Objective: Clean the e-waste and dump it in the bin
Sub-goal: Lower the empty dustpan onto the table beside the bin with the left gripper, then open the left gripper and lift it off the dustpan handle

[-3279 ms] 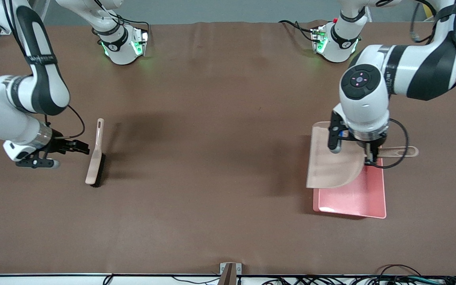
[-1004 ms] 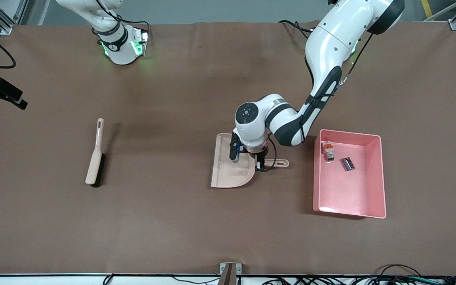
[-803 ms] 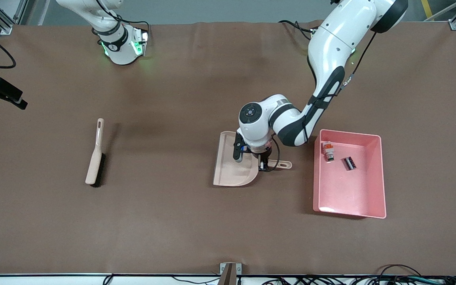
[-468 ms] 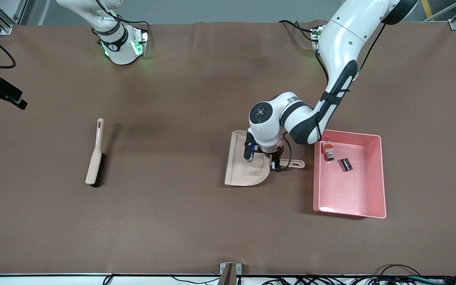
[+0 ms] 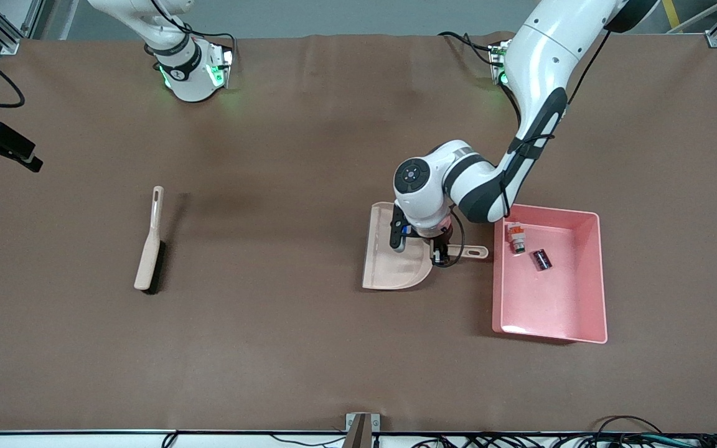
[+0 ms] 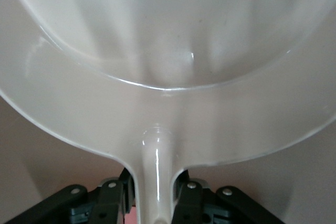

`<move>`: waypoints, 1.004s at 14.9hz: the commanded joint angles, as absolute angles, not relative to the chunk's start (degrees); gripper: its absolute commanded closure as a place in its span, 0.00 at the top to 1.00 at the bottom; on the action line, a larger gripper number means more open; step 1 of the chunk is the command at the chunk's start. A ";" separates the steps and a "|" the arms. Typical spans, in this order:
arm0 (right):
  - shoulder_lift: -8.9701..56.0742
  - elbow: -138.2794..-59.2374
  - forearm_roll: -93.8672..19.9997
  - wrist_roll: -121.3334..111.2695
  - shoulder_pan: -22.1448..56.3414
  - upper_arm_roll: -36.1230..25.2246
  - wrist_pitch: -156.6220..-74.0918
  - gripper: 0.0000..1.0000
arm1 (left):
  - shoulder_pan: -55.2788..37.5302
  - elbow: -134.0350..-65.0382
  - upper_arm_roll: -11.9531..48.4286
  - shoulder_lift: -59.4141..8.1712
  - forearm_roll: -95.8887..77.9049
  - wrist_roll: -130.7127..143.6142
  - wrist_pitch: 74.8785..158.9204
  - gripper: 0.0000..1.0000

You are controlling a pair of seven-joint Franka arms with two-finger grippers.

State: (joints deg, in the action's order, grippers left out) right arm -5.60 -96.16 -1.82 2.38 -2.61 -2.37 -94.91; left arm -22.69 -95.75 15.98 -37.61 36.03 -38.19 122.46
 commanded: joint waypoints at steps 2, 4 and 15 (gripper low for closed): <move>-5.19 -95.10 -0.79 3.16 -3.43 -1.58 -94.22 1.00 | -23.64 -94.49 16.00 -38.23 36.12 -36.57 121.99 0.10; -5.19 -95.10 -0.79 2.99 -3.43 -1.58 -94.13 1.00 | -23.82 -94.40 16.00 -38.50 36.30 -36.30 121.99 0.26; -5.19 -95.10 4.31 -0.17 -1.67 -1.76 -94.04 1.00 | -23.55 -86.77 18.19 -33.68 30.09 -31.14 109.81 1.00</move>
